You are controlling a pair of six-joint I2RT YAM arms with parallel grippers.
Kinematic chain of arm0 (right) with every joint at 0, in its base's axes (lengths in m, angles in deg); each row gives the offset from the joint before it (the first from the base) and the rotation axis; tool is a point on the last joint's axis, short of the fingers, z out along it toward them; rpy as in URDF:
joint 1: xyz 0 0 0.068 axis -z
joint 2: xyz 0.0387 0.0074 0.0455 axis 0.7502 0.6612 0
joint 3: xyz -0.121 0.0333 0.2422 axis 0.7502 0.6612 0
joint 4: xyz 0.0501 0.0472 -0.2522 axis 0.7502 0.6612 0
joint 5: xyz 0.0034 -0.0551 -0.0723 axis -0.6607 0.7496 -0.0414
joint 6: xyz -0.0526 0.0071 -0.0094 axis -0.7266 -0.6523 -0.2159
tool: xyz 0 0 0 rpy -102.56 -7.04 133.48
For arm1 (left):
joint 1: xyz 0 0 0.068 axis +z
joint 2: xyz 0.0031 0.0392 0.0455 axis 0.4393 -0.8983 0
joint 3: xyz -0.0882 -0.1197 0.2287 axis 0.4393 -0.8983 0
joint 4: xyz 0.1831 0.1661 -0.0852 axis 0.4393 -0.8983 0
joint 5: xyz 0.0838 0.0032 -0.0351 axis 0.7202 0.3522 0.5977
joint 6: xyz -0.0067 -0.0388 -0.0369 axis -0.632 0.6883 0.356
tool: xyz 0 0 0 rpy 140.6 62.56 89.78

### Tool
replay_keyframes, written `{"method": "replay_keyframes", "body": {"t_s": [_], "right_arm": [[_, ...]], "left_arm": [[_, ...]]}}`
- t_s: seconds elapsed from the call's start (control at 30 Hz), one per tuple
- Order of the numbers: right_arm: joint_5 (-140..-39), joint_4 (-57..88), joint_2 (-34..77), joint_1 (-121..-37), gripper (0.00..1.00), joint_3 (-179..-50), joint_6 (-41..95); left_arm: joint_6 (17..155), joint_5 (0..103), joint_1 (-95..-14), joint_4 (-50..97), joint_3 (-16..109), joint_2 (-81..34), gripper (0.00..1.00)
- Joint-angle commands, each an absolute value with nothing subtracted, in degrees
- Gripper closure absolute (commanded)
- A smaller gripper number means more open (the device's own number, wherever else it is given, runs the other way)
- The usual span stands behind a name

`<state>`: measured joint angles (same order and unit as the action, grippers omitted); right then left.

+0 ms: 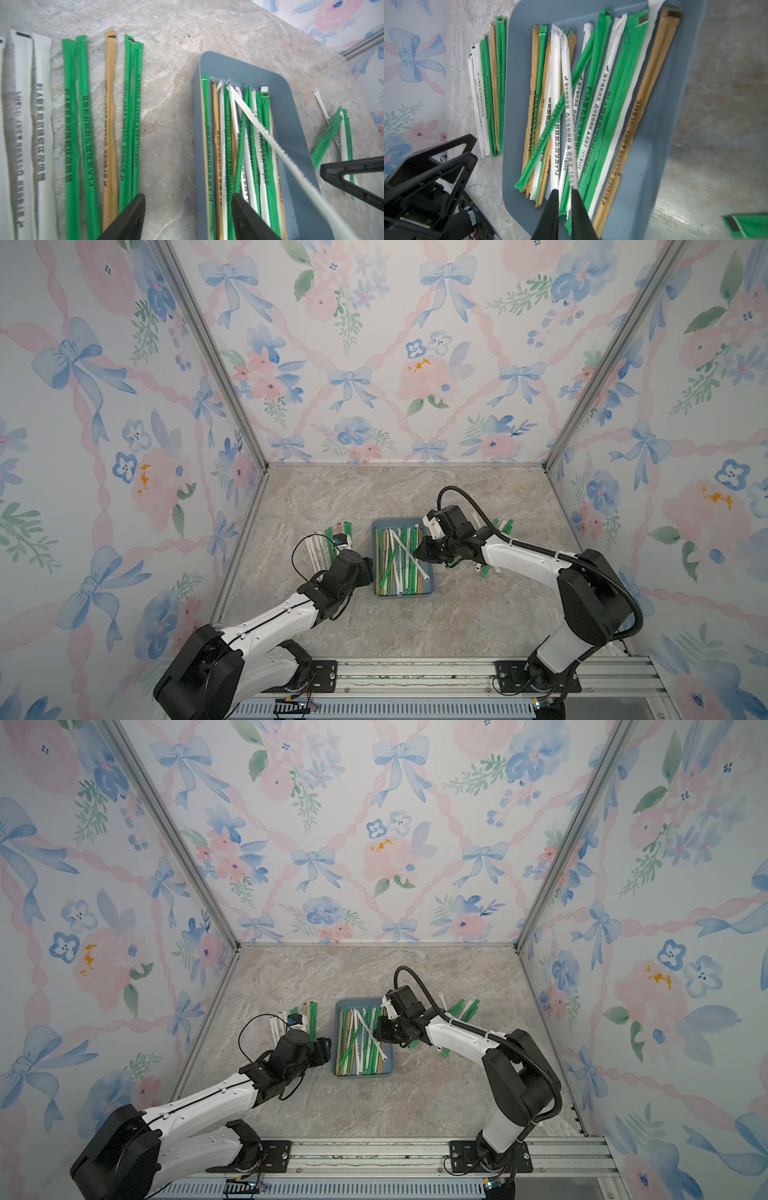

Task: Put the straws into the storage box
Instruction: Place the straw in the storage box.

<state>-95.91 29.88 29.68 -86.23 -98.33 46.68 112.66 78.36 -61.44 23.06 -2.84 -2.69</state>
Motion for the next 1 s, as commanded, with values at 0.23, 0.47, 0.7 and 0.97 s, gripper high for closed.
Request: {"method": "replay_keyframes", "body": {"t_s": [0.23, 0.47, 0.7, 0.97], "right_arm": [[-90.1, 33.3, 32.2, -88.4, 0.84, -99.9, 46.6], [-85.2, 35.0, 28.6, -88.4, 0.63, -99.3, 41.4], [-76.3, 36.2, 21.4, -88.3, 0.45, -95.6, 37.3], [-70.9, 36.3, 16.3, -88.2, 0.34, -91.5, 35.0]], "left_arm": [[113.9, 78.3, -58.4, 21.0, -4.6, -0.6, 0.32], [112.7, 82.4, -56.7, 15.8, -2.7, -1.0, 0.34], [112.7, 81.0, -52.4, 14.6, -2.8, -3.0, 0.44], [109.9, 77.6, -52.2, 14.8, 0.6, -7.7, 0.51]]}}
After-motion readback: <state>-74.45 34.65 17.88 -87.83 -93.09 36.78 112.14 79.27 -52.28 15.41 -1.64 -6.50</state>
